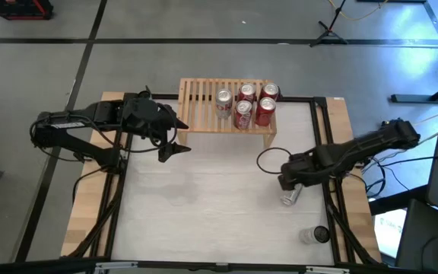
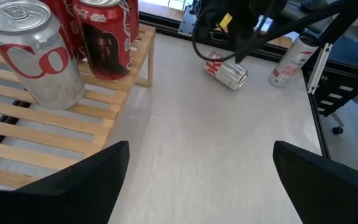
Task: Place canned beverage on shelf
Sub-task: Put the red silver soda can aligned with the other red silver soda can on the shelf
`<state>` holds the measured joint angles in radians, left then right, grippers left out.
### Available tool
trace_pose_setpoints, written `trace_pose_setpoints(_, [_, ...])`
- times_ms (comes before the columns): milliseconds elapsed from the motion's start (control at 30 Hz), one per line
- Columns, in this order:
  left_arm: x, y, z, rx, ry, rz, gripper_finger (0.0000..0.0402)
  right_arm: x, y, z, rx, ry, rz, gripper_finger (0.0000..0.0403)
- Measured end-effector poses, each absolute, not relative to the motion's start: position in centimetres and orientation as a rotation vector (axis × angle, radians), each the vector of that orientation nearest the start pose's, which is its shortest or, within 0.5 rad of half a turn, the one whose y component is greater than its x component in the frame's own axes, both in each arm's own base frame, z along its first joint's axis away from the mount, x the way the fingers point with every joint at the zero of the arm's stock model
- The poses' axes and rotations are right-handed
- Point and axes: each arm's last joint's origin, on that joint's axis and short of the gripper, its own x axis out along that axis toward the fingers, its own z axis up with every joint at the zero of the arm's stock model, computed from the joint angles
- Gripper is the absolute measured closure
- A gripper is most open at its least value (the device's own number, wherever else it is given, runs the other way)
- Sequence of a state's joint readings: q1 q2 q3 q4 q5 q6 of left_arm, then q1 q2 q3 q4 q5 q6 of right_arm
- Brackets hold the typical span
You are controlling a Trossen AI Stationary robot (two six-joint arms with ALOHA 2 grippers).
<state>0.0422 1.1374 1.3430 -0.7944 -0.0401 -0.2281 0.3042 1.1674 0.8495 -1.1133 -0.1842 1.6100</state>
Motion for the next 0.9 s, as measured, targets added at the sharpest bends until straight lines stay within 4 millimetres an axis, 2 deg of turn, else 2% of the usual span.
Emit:
trace_pose_setpoints(167, [21.7,1.1,39.8,-0.220,0.577,0.147,0.0015,18.2,6.2,21.5,1.174,1.415,-0.928,0.0031])
trace_pose_setpoints(300, [21.7,1.1,39.8,-0.220,0.577,0.147,0.0015,18.9,6.4,20.3,1.149,1.446,-0.993,0.0011])
trace_pose_setpoints(733, [21.7,1.1,39.8,-0.220,0.577,0.147,0.0015,20.3,6.9,17.8,1.106,1.525,-1.076,0.0006])
trace_pose_setpoints(900, [21.7,1.1,39.8,-0.220,0.578,0.147,0.0015,20.9,7.1,17.0,1.121,1.506,-1.029,0.0013])
